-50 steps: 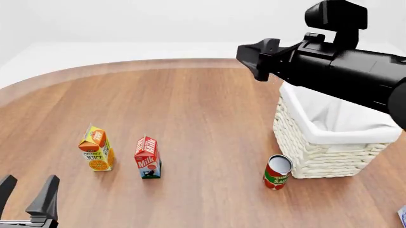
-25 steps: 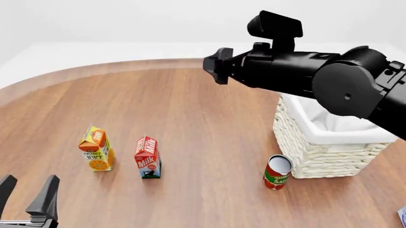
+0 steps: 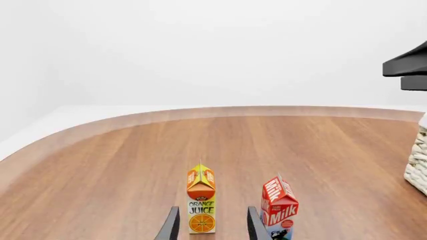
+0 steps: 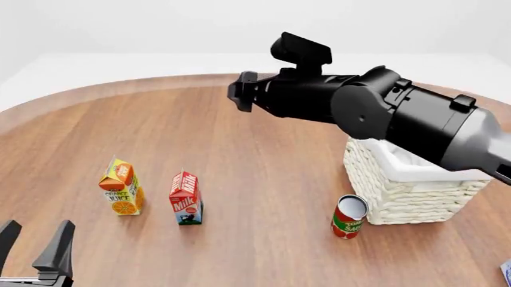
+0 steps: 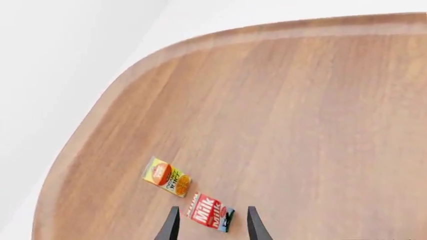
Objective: Pick the milk and place it in the basket.
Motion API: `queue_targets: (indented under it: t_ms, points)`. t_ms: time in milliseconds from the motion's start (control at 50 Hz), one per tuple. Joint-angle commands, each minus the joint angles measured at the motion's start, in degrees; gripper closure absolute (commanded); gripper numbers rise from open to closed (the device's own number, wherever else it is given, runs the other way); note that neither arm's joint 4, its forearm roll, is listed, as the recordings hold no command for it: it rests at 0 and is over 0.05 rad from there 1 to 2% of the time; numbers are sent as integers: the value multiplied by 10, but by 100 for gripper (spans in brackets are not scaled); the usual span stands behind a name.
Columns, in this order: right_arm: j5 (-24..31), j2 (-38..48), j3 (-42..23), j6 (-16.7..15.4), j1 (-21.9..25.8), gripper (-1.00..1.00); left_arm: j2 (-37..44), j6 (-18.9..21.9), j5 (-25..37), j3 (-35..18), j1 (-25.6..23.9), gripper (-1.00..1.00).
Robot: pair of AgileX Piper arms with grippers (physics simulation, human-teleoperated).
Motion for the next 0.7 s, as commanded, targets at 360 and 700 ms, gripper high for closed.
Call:
queue_targets:
  t_ms: [360, 700]
  points:
    - [3, 86, -51, 53, -3, -100, 0, 0, 0, 0, 0, -100]
    - [9, 126, -72, 64, 3, -100, 0, 0, 0, 0, 0, -100]
